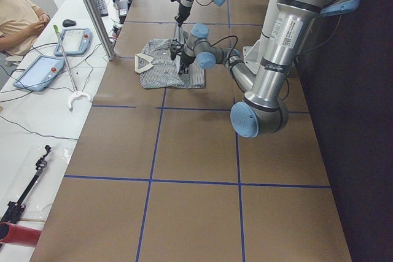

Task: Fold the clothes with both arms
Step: 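Lift the hem with both grippers and carry it toward the collar, then lower the hem onto the shirt just below the collar with both grippers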

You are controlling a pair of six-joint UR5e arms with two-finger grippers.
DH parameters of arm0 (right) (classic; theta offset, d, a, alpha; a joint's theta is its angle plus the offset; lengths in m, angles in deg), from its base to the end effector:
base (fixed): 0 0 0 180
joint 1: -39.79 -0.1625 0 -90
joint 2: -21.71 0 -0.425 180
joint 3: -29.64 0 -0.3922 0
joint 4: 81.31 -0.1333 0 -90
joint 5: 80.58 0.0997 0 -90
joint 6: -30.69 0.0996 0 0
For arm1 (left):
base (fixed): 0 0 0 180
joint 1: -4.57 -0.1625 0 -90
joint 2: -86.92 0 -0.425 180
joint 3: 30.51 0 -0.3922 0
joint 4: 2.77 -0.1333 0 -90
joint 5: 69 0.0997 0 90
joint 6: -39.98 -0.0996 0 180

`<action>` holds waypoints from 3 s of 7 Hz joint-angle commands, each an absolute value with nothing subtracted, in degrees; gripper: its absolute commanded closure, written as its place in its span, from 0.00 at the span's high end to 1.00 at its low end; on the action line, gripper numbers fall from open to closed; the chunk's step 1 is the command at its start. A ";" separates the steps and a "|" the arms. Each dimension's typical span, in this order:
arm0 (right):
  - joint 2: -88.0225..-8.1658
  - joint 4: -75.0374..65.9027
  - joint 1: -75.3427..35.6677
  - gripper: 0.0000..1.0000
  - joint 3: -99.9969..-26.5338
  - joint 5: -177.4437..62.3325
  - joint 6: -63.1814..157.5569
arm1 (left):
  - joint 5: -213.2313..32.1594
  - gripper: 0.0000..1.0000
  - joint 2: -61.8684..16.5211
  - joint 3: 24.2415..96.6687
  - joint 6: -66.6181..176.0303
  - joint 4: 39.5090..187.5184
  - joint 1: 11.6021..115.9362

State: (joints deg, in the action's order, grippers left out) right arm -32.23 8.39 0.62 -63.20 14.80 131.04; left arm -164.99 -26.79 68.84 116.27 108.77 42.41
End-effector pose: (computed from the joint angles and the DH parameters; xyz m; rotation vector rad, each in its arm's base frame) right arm -0.4608 -0.5353 0.2736 0.0851 -0.7040 0.7969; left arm 0.4285 -0.4885 0.3138 0.3288 0.9039 -0.3386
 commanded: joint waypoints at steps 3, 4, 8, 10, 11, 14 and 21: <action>-20.74 -2.91 -4.15 0.00 -41.12 16.19 127.37 | -161.21 0.00 -33.66 52.73 112.07 118.52 46.84; -20.65 -2.92 -4.15 0.00 -40.33 16.19 126.15 | -160.50 0.00 -34.45 51.24 111.70 118.61 46.85; -18.72 -3.87 -4.15 0.00 -36.63 16.19 125.87 | -160.06 0.00 -36.74 46.39 111.52 122.21 47.02; -18.63 -6.17 -4.67 0.00 -35.14 16.10 125.87 | -160.06 0.00 -36.92 45.51 111.52 123.35 47.55; -18.63 -6.17 -4.85 0.00 -34.79 16.01 125.87 | -160.06 0.00 -37.09 44.90 111.52 123.53 47.81; -18.45 -9.23 -4.77 0.10 -32.86 16.10 125.87 | -160.14 0.00 -38.06 43.75 111.61 123.53 47.99; -20.79 -9.77 -4.68 0.00 -39.21 16.28 125.61 | -160.94 0.00 -36.49 50.75 110.56 124.42 47.99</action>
